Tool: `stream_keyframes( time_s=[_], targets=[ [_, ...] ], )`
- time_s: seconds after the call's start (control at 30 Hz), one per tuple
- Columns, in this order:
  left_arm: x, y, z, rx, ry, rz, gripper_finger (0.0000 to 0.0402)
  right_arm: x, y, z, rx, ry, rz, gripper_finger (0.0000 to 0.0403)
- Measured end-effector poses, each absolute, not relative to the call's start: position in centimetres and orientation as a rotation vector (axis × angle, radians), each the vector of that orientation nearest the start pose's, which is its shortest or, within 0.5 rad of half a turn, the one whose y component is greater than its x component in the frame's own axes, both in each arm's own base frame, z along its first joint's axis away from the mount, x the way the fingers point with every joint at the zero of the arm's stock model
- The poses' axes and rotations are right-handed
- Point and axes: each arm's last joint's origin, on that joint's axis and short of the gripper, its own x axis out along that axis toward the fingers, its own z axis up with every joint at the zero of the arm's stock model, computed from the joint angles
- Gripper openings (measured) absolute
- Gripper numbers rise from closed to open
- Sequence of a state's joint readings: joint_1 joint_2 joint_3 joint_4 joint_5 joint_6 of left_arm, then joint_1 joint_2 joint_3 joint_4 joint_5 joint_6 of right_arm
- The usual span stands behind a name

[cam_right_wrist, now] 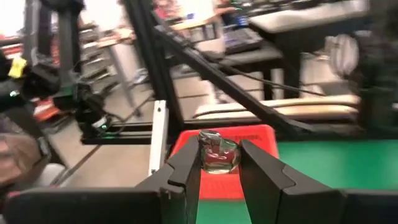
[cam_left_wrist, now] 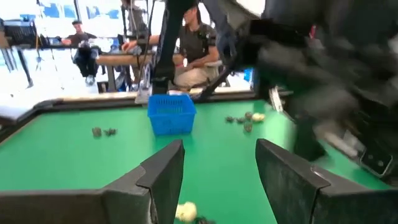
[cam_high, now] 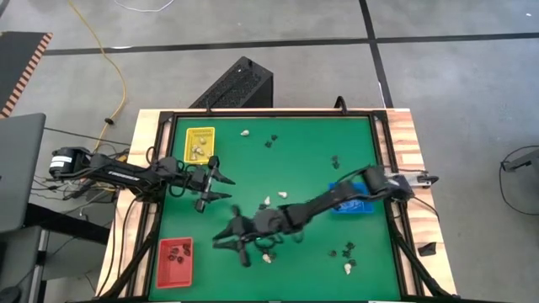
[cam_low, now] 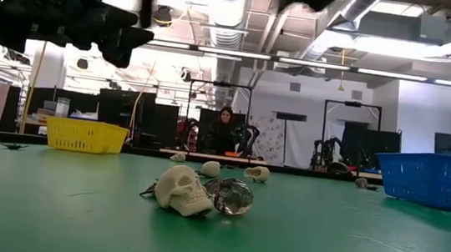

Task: Sort Halloween decoration
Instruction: Put the black skull toy into the red bin

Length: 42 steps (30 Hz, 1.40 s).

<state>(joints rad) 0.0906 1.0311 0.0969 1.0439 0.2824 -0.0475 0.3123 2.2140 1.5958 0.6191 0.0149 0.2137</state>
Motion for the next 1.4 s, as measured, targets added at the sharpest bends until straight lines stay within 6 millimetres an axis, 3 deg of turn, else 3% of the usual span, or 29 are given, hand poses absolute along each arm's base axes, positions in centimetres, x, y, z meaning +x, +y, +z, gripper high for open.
stream_keyframes(
  time_s=[0.2, 0.43, 0.63, 0.87, 1.4],
  targets=[
    [17.3, 0.7, 17.8, -0.012, -0.092, -0.198, 0.019, 54.6, 16.3, 20.8, 0.211, -0.014, 0.452, 0.0124],
    [17.3, 0.7, 17.7, -0.002, -0.084, -0.198, 0.019, 58.5, 16.0, 18.5, 0.235, -0.014, 0.486, 0.0124],
    [17.3, 0.7, 17.6, -0.004, -0.07, -0.199, 0.019, 59.0, 14.6, 17.0, 0.315, -0.012, 0.453, 0.0124],
    [17.3, 0.8, 17.6, 0.021, -0.075, -0.185, 0.019, 59.3, 14.6, 15.7, 0.313, 0.022, 0.414, 0.0124],
    [17.4, 0.9, 17.6, -0.018, -0.067, -0.139, 0.019, 59.1, 15.4, 15.7, 0.186, 0.005, 0.354, 0.0124]
  ],
)
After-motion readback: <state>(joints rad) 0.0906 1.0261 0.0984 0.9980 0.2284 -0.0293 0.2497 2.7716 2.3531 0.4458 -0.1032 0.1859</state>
